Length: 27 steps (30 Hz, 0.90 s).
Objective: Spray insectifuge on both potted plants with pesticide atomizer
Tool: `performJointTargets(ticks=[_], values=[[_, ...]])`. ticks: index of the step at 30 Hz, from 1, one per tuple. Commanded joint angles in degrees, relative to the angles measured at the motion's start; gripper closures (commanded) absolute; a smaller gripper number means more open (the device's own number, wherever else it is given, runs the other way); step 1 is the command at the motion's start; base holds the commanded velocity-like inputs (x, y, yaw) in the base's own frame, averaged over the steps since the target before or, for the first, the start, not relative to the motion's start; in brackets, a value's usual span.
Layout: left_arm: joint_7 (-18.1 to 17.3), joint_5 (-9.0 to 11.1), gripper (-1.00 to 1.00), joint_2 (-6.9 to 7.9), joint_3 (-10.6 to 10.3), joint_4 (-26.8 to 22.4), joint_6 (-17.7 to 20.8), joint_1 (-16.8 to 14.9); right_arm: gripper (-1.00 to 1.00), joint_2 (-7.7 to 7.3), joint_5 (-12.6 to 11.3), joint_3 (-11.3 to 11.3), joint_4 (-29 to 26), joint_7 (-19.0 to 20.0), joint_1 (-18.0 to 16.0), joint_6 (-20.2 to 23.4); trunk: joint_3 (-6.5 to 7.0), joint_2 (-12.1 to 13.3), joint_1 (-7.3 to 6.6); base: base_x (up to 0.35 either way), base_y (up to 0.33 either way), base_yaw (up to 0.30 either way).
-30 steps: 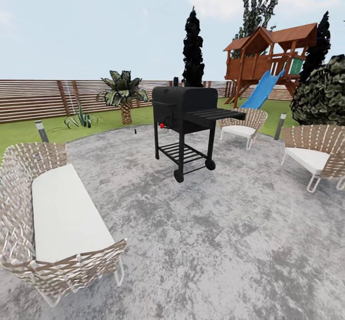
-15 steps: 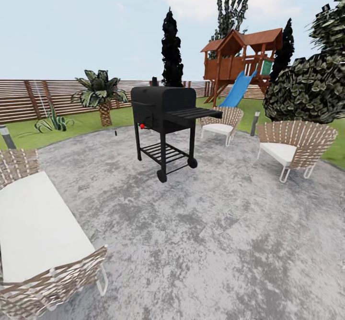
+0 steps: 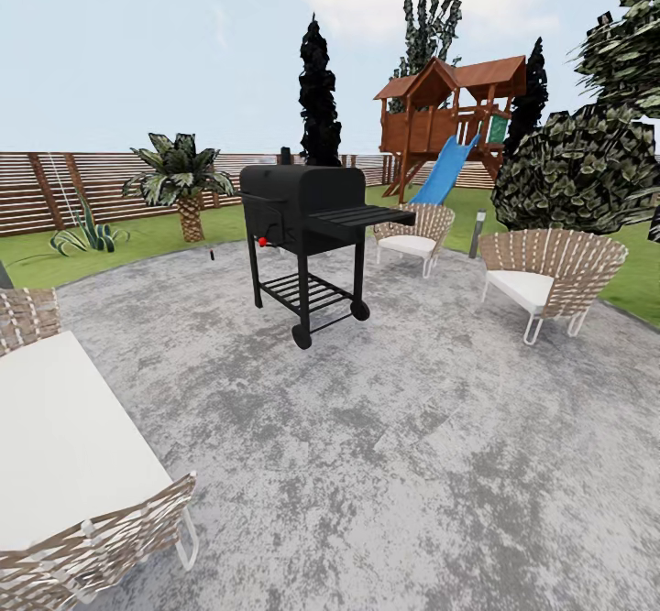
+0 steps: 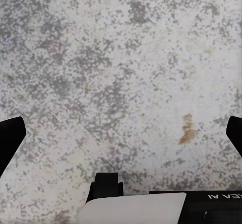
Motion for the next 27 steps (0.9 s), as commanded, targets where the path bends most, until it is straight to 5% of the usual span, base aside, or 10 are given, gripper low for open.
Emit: performJointTargets(ticks=[1, 13, 27], values=[[-0.05, 0.02, -1.0, 0.0, 0.04, 0.0, -0.06, -0.02, -1.0, 0.01, -0.06, -0.07, -0.03, 0.01, -0.01, 0.03, -0.06, -0.03, 0.0, 0.0, 0.0, -0.002], [0.29, -0.09, -1.0, 0.0, -0.02, 0.0, -0.06, -0.02, -1.0, 0.07, -0.05, -0.02, 0.02, 0.02, -0.01, 0.13, -0.06, -0.03, 0.0, 0.024, -0.013, 0.0], [0.37, -0.39, -1.0, 0.0, -0.29, 0.0, -0.06, -0.02, -1.0, 0.09, -0.05, -0.02, -0.01, -0.08, -0.01, 0.19, -0.06, -0.03, 0.0, 0.172, -0.217, 0.0]])
